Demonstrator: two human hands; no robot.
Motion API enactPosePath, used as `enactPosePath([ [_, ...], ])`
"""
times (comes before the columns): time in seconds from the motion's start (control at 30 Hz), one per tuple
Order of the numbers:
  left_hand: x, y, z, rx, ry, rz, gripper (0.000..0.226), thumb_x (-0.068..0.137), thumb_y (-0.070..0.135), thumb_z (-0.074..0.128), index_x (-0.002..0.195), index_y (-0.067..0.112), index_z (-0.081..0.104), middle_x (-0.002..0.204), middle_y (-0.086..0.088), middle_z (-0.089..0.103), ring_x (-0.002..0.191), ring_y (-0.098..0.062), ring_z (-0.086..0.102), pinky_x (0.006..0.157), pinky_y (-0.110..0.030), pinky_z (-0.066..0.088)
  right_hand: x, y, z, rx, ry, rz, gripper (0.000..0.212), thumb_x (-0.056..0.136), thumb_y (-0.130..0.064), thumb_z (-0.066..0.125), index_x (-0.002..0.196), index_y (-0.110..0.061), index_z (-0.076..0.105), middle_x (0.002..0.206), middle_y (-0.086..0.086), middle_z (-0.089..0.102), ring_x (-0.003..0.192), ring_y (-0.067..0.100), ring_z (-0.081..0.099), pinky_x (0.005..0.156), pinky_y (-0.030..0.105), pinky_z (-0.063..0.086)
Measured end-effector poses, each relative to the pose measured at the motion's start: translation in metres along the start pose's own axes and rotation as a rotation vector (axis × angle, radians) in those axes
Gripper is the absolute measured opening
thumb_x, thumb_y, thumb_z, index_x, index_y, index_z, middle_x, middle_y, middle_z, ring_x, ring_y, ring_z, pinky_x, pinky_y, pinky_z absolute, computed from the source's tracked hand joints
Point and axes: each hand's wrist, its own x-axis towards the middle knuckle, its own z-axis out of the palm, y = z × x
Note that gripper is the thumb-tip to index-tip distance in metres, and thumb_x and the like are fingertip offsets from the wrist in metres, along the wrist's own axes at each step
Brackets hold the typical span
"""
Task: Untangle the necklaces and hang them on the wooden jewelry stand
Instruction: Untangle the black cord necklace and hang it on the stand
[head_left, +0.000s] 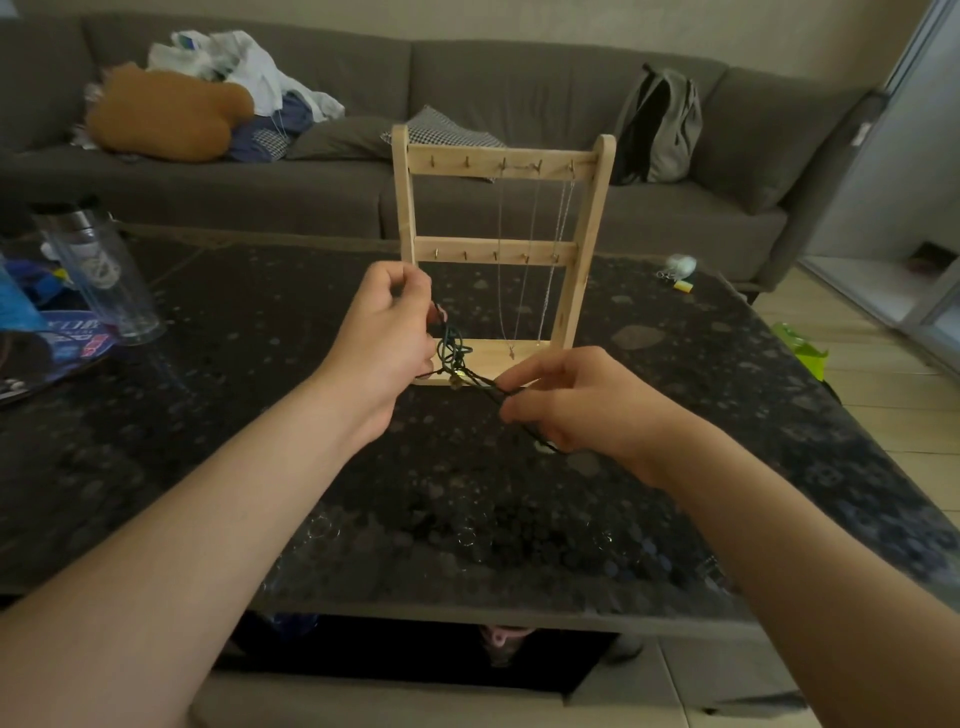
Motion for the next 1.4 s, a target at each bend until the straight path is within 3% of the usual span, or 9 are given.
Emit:
enactPosePath([
  [0.07, -0.001, -0.001, 0.003, -0.001, -0.015, 0.021, 0.022, 0.117, 0.033, 0.044, 0.129, 0.020, 0.055, 0.103, -0.007, 0.062, 0.056, -0.007, 0.042, 0.049, -0.020, 0.039, 0.001, 0.000, 0.000, -0.064, 0.018, -0.035, 0.002, 0.093, -0.025, 0.083, 0.095, -0.024, 0.084, 0.085, -0.006, 0.080, 0.070, 0.005, 0.064, 0.062, 0.016, 0.051],
  [0.2, -0.006, 0.002, 0.004, 0.004, -0.069, 0.034, 0.021, 0.118, 0.030, 0.039, 0.129, 0.016, 0.052, 0.103, -0.009, 0.067, 0.054, -0.007, 0.042, 0.055, -0.025, 0.037, 0.000, 0.000, -0.001, -0.120, -0.001, -0.061, 0.025, 0.096, -0.034, 0.079, 0.081, -0.015, 0.083, 0.079, -0.001, 0.078, 0.068, 0.005, 0.057, 0.069, 0.023, 0.050],
  [0.4, -0.009, 0.004, 0.000, 0.121, -0.200, -0.050, 0.027, 0.115, 0.038, 0.048, 0.122, 0.016, 0.062, 0.103, -0.010, 0.074, 0.057, -0.009, 0.051, 0.062, -0.028, 0.045, 0.005, 0.006, -0.001, 0.113, 0.031, -0.054, 0.020, 0.101, -0.035, 0.073, 0.095, -0.019, 0.084, 0.072, -0.004, 0.059, 0.074, 0.016, 0.048, 0.072, 0.034, 0.040],
  [0.53, -0.009, 0.001, -0.002, 0.309, -0.308, -0.018, 0.014, 0.102, 0.023, 0.068, 0.104, 0.021, 0.081, 0.099, -0.017, 0.074, 0.067, -0.012, 0.060, 0.064, -0.029, 0.049, 0.008, 0.007, -0.001, 0.189, 0.021, -0.055, 0.021, 0.106, -0.027, 0.066, 0.104, -0.017, 0.084, 0.072, -0.003, 0.049, 0.069, 0.012, 0.042, 0.067, 0.031, 0.036],
  [0.8, -0.013, 0.004, -0.004, 0.427, -0.439, -0.002, 0.016, 0.094, 0.018, 0.082, 0.104, 0.031, 0.084, 0.079, 0.013, 0.077, 0.070, 0.001, 0.064, 0.074, -0.026, 0.048, 0.005, 0.003, -0.003, 0.202, 0.002, -0.014, 0.036, 0.109, -0.028, 0.048, 0.111, -0.018, 0.083, 0.066, -0.003, 0.049, 0.067, 0.013, 0.041, 0.065, 0.033, 0.033],
  [0.93, -0.014, 0.004, -0.004, 0.499, -0.415, 0.082, 0.012, 0.090, 0.029, 0.087, 0.100, 0.034, 0.084, 0.100, 0.012, 0.077, 0.100, -0.004, 0.067, 0.085, -0.025, 0.045, 0.002, -0.002, -0.003, 0.176, 0.028, -0.004, 0.038, 0.102, -0.047, 0.058, 0.102, -0.018, 0.083, 0.066, -0.010, 0.054, 0.071, 0.013, 0.046, 0.071, 0.036, 0.036],
  [1.03, -0.015, 0.001, -0.003, 0.560, -0.387, 0.150, 0.013, 0.089, 0.030, 0.087, 0.099, 0.035, 0.081, 0.104, 0.006, 0.075, 0.100, -0.008, 0.068, 0.082, -0.025, 0.047, -0.001, -0.003, 0.000, 0.103, 0.070, -0.041, 0.028, 0.098, -0.047, 0.069, 0.096, -0.024, 0.086, 0.077, -0.016, 0.064, 0.079, 0.010, 0.056, 0.077, 0.030, 0.043],
  [1.23, -0.016, -0.003, 0.000, 0.748, -0.324, 0.282, 0.018, 0.088, 0.027, 0.087, 0.102, 0.034, 0.077, 0.101, 0.018, 0.071, 0.071, 0.019, 0.061, 0.067, -0.014, 0.039, -0.001, -0.003, 0.004, 0.023, 0.146, -0.069, 0.028, 0.104, -0.030, 0.067, 0.087, -0.012, 0.080, 0.058, -0.004, 0.060, 0.051, 0.004, 0.046, 0.053, 0.018, 0.041],
  [1.4, -0.015, -0.005, 0.002, 0.809, -0.308, 0.326, 0.016, 0.089, 0.027, 0.084, 0.099, 0.036, 0.076, 0.099, 0.015, 0.073, 0.091, 0.001, 0.067, 0.078, -0.015, 0.043, 0.001, -0.003, 0.009, -0.010, 0.207, -0.075, 0.028, 0.102, -0.022, 0.067, 0.079, -0.010, 0.078, 0.056, -0.002, 0.063, 0.043, 0.000, 0.046, 0.044, 0.013, 0.040],
])
